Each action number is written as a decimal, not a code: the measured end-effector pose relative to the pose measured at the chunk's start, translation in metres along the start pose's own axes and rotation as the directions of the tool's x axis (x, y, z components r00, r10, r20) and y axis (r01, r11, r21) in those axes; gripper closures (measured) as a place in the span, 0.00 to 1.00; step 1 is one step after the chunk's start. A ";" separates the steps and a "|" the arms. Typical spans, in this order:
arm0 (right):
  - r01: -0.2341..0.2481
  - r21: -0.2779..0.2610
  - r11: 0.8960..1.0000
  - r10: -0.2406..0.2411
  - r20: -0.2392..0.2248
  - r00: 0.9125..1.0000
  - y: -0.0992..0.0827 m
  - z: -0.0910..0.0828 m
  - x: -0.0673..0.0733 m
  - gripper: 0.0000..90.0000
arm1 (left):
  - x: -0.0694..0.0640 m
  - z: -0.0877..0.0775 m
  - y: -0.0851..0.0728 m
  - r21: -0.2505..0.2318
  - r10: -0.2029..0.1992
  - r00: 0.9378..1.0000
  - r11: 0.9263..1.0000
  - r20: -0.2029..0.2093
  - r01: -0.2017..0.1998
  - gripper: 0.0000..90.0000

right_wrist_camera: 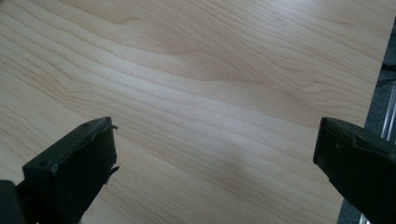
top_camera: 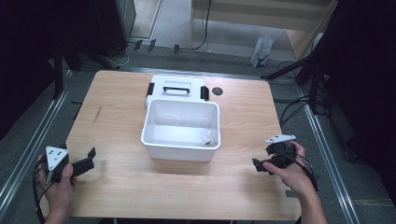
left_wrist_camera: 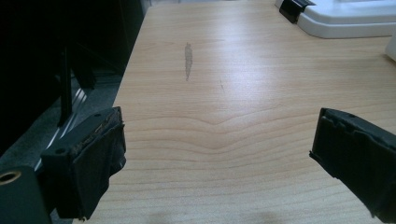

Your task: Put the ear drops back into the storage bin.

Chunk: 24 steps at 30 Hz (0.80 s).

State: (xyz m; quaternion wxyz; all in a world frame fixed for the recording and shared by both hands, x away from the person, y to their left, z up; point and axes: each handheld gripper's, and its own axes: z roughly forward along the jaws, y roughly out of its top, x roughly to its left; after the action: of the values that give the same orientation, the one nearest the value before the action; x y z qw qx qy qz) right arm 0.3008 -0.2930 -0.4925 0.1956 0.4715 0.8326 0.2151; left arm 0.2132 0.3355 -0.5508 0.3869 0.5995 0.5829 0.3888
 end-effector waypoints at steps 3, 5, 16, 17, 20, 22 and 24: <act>-0.034 -0.044 0.998 0.034 0.003 0.999 -0.012 0.001 0.000 0.00 | 0.000 0.000 0.000 -0.001 0.000 1.000 1.000 -0.001 0.000 0.04; -0.058 -0.076 0.995 0.058 0.006 0.998 -0.020 0.002 -0.001 0.00 | 0.000 0.000 0.000 0.000 0.001 1.000 1.000 -0.001 -0.001 0.04; -0.190 -0.260 0.947 0.193 -0.014 0.981 -0.067 0.004 -0.004 0.00 | 0.000 0.000 0.000 0.001 0.000 1.000 1.000 -0.003 0.000 0.04; -0.204 -0.296 0.933 0.211 -0.007 0.977 -0.075 0.004 -0.004 0.00 | 0.000 0.000 0.000 0.000 0.000 1.000 1.000 -0.004 0.000 0.04; -0.228 -0.337 0.913 0.236 -0.017 0.972 -0.082 0.002 -0.004 0.00 | -0.001 0.000 0.000 -0.001 -0.001 1.000 1.000 -0.004 0.001 0.04; -0.248 -0.372 0.895 0.258 -0.023 0.966 -0.088 0.001 -0.005 0.00 | -0.001 -0.001 0.000 0.000 0.000 1.000 1.000 -0.002 0.000 0.04; -0.267 -0.399 0.877 0.281 -0.024 0.959 -0.095 0.001 -0.005 0.00 | -0.001 -0.001 0.000 -0.001 0.001 1.000 1.000 -0.002 -0.001 0.04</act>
State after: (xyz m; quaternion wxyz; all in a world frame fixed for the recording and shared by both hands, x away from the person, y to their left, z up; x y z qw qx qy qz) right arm 0.2375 -0.3414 -0.5436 0.2695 0.5383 0.6927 0.3971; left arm 0.2125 0.3349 -0.5507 0.3864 0.5990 0.5829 0.3900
